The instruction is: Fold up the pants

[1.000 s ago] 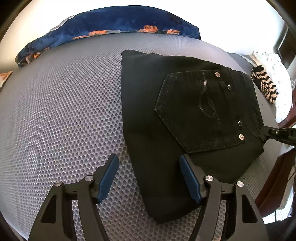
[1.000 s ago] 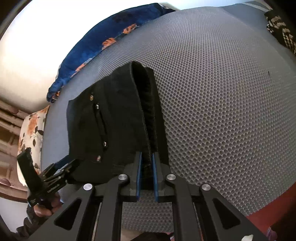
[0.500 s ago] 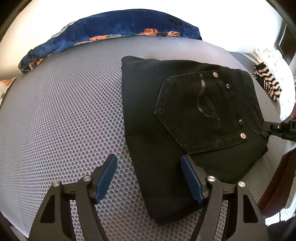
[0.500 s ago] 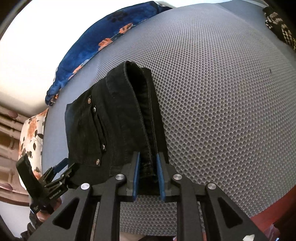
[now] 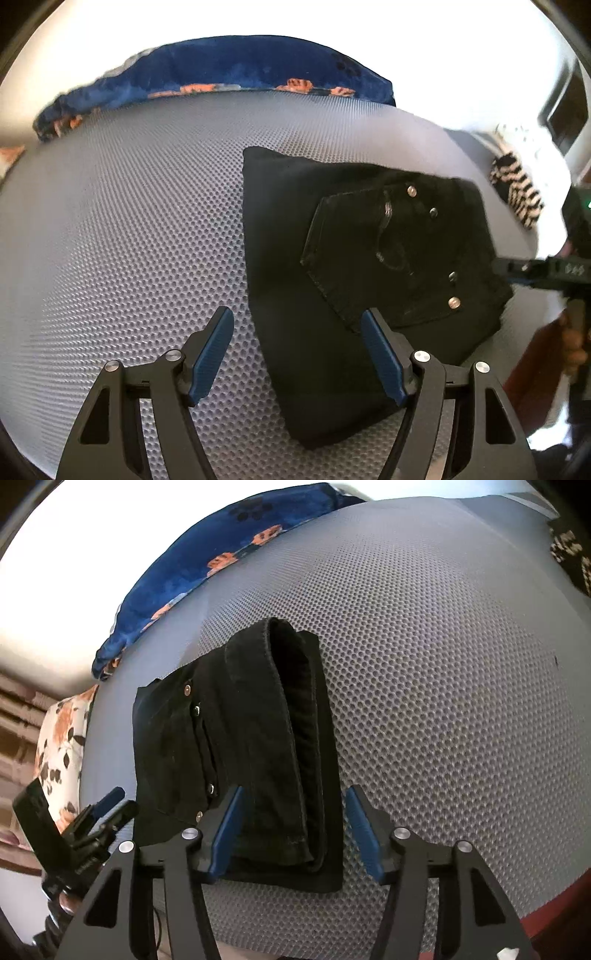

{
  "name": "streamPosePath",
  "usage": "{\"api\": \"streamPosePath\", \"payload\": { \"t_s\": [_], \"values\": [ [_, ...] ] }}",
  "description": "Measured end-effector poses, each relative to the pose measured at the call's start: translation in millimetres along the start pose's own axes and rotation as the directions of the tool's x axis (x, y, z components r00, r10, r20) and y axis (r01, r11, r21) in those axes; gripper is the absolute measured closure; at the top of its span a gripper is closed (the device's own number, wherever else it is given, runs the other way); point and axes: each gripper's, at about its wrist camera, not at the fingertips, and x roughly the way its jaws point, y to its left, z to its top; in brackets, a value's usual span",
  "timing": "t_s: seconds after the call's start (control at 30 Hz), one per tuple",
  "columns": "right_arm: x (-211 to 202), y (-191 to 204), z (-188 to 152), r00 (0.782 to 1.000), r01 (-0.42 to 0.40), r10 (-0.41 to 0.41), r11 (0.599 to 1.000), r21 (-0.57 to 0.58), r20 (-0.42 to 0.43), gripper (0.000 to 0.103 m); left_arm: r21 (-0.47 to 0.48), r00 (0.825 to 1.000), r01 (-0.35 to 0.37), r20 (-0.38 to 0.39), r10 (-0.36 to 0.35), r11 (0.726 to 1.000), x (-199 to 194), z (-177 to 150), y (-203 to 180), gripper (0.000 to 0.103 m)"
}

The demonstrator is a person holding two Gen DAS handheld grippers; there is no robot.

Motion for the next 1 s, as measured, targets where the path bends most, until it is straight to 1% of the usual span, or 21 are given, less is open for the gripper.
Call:
{"api": "streamPosePath", "payload": {
  "t_s": [0.1,0.17,0.27,0.4,0.47,0.53,0.57,0.63,0.73,0.83,0.87,0.9,0.93,1.0],
  "values": [
    [3.4,-4.3,4.3,0.999,-0.041,0.041,0.999,-0.001,-0.023,0.048,-0.078,0.998,0.053,-0.022,-0.055,0.996,1.2,4.6,11.2,0.031],
    [5.7,-6.4,6.6,0.998,-0.059,0.059,0.998,-0.007,-0.035,0.048,-0.138,0.995,0.091,-0.034,-0.097,0.986,3.5,6.6,18.8,0.031],
    [10.7,-11.7,10.4,0.996,-0.072,0.072,0.997,-0.008,-0.055,0.048,-0.219,0.989,0.126,-0.05,-0.14,0.968,7.8,8.6,30.5,0.031],
    [16.2,-27.0,16.3,0.987,-0.138,0.14,0.99,0.029,-0.074,0.046,-0.298,0.978,0.172,-0.061,-0.199,0.939,13.8,10.1,41.7,0.031],
    [19.2,-36.3,17.3,0.977,-0.19,0.195,0.98,0.059,-0.086,0.046,-0.33,0.972,0.193,-0.068,-0.227,0.924,18.1,10.8,45.8,0.031],
    [21.8,-42.9,17.7,0.969,-0.22,0.226,0.973,0.065,-0.097,0.046,-0.36,0.964,0.213,-0.074,-0.255,0.908,22.8,12.1,50.3,0.031],
    [22.6,-46.0,18.2,0.966,-0.233,0.239,0.97,0.068,-0.097,0.046,-0.371,0.961,0.219,-0.077,-0.265,0.902,24.5,11.8,52.4,0.031],
    [24.3,-52.5,19.1,0.958,-0.258,0.265,0.963,0.074,-0.107,0.047,-0.378,0.959,0.219,-0.086,-0.269,0.899,28.6,14.1,54.1,0.031],
    [27.0,-58.4,22.1,0.947,-0.295,0.302,0.953,0.075,-0.111,0.047,-0.375,0.958,0.213,-0.103,-0.269,0.902,36.4,16.7,53.6,0.031],
    [28.7,-58.3,25.9,0.939,-0.319,0.324,0.946,0.054,-0.119,0.049,-0.362,0.958,0.216,-0.101,-0.269,0.907,42.8,22.9,47.3,0.031],
    [30.6,-56.6,28.3,0.938,-0.322,0.325,0.946,0.046,-0.123,0.049,-0.355,0.957,0.222,-0.1,-0.273,0.908,44.6,24.8,46.0,0.031],
    [32.1,-55.6,30.0,0.933,-0.333,0.336,0.942,0.04,-0.127,0.049,-0.355,0.956,0.226,-0.1,-0.277,0.907,46.6,26.5,44.9,0.031],
    [33.4,-54.6,31.7,0.928,-0.347,0.349,0.937,0.036,-0.13,0.052,-0.353,0.955,0.23,-0.099,-0.28,0.907,48.5,28.5,43.7,0.031],
    [37.2,-52.8,34.6,0.92,-0.366,0.366,0.93,0.025,-0.137,0.052,-0.334,0.95,0.247,-0.101,-0.295,0.91,52.4,32.9,39.3,0.032]
  ]
}}
